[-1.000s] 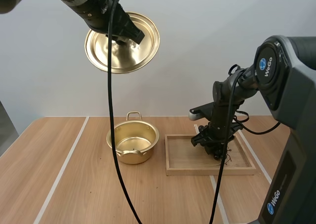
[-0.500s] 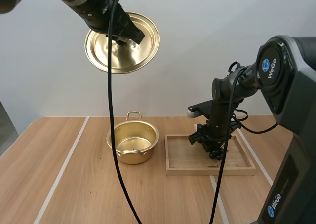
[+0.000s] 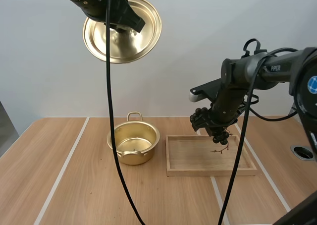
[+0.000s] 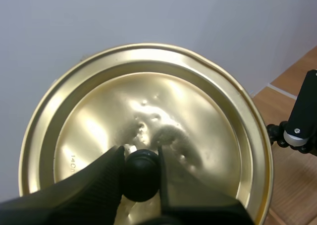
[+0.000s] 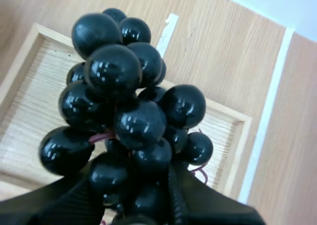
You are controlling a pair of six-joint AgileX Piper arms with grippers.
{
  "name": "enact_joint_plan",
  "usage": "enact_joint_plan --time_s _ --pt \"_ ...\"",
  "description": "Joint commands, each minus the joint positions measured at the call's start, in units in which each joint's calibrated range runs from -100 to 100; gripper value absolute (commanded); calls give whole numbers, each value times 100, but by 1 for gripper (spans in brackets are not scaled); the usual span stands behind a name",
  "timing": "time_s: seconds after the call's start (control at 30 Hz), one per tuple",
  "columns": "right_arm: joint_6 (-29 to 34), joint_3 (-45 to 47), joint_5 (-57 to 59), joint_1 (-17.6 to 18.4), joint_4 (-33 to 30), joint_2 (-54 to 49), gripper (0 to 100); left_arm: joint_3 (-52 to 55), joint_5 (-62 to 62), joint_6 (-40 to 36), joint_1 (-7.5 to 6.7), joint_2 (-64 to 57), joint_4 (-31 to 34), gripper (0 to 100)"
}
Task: Open the pot, put the grape inside, and close it
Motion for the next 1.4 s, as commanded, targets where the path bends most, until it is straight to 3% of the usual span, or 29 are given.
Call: enact_joint_plan --time_s 0.0,0.13,0.2,0.8,1.37 --pt "-271 -385 449 3 358 -131 0 -271 -267 -53 -17 -226 -123 0" --pt "-811 -1031 1119 19 1308 -131 0 -593 -255 -53 -17 -426 -123 0" --pt "-892 -1280 1290 97 1480 -131 0 -730 -255 -53 -17 -516 -123 0" --pt "-827 -2179 1653 1414 1454 767 0 -1019 -178 -171 -17 -930 -135 0" --pt "-880 -2520 1875 1517 1323 1861 0 -1019 -178 -171 -17 -930 -135 0"
